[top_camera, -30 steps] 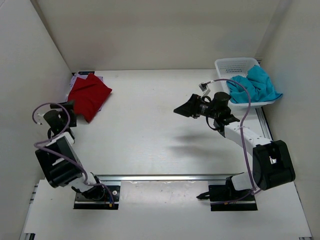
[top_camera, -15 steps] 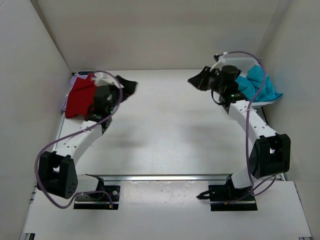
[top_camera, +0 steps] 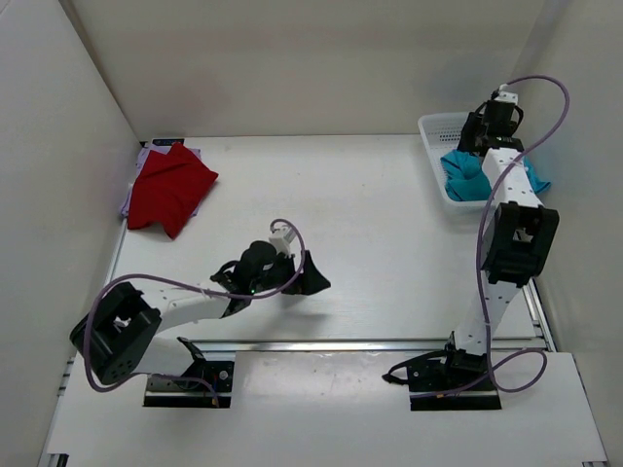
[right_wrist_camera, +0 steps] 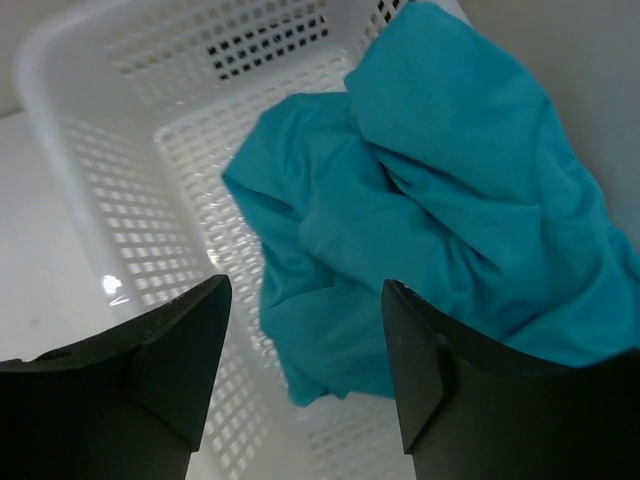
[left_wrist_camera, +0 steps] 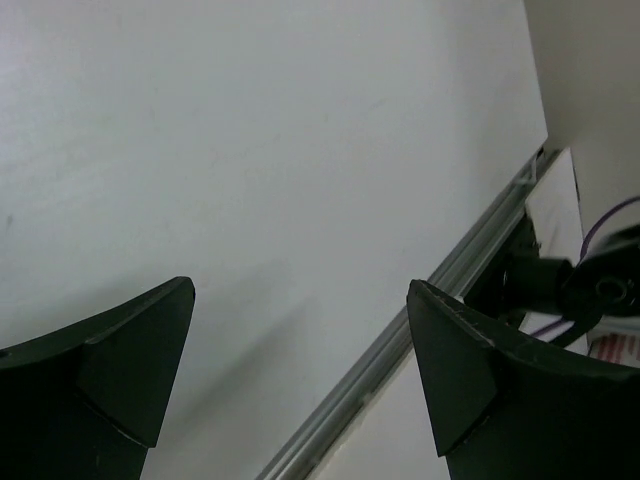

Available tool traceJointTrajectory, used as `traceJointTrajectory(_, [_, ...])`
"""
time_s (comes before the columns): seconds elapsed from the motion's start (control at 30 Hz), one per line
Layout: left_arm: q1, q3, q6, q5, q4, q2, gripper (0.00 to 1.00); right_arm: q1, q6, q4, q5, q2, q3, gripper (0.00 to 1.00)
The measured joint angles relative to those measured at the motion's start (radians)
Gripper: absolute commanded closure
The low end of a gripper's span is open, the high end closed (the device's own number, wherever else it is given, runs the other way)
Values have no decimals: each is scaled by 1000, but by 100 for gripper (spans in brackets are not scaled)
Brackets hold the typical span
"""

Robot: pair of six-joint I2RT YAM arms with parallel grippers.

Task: Fold and stack the t-shirts
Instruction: Grab crumpled tshirt from bin with the right arm

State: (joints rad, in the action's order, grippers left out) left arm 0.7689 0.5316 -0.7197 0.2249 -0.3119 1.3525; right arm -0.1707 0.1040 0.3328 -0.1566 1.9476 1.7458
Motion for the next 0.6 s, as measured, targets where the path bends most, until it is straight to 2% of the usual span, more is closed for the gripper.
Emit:
traceJointTrajectory(0.17, [-13, -169, -24, 47, -35, -107, 1, 4, -55, 82, -64, 133, 72, 37])
traceJointTrajectory(0.27, [-52, -222, -33, 72, -44, -165, 1, 6, -67, 140, -98, 207, 123, 48])
traceJointTrajectory(0.37, [-103, -237, -33, 84, -50, -204, 1, 6, -58, 180, -143, 252, 150, 49])
traceJointTrajectory(0.57, [-156, -238, -32, 101, -62, -232, 2, 6, -55, 170, -221, 252, 101, 53])
traceJointTrajectory(0.6, [-159, -238, -32, 102, -63, -232, 2, 6, -55, 164, -232, 252, 93, 57])
